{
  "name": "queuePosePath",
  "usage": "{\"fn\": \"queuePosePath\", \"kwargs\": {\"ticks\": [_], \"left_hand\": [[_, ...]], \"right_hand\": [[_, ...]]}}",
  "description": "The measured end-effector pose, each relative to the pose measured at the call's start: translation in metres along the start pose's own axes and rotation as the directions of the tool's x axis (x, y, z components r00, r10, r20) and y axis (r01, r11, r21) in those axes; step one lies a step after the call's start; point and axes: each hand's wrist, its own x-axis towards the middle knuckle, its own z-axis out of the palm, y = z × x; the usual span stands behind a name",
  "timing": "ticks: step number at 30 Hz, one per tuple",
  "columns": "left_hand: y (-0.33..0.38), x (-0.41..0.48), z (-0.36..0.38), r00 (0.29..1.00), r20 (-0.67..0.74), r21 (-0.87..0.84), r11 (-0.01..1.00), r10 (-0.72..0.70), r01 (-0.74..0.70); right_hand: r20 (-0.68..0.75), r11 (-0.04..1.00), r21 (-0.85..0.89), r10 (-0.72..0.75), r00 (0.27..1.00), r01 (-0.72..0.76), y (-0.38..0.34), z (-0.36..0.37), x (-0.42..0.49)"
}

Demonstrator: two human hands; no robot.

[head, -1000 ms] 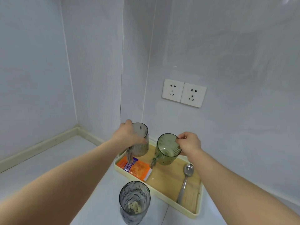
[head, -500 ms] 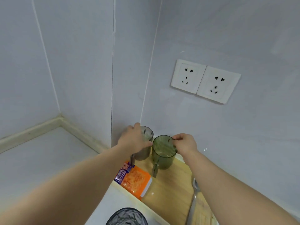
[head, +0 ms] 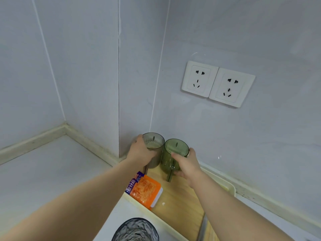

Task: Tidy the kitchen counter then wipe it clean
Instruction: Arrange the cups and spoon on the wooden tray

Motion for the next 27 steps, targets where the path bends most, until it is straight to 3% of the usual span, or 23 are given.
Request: {"fn": "queuePosePath", "kwargs": {"ticks": [6,13,19,27], "left_hand": [[-0.002,0.018,0.005,0.999,-0.039,-0.008,1.0,0.022,-0.022],[-0.003,0.02,0.009,0.999,0.035,-0.029,1.0,0.001,0.0],[0.005,-0.011,-0.001,0.993,-0.022,0.156,0.982,0.115,-0.11],[0.022,-0.096,-0.03,0.992,0.05,0.213,0.969,0.114,-0.122]], "right_hand": [[-0.02,0.998,-0.062,-0.031,0.999,0.029,-0.006,0.007,0.013],[-0.008,0.995,-0.097,0.021,1.0,-0.022,-0.003,0.004,0.011],[-0.144,0.984,-0.177,-0.028,0.989,0.002,-0.003,-0.008,-0.025],[-0.032,0.964,-0.266,-0.002,0.999,-0.006,0.003,-0.022,-0.107]]}}
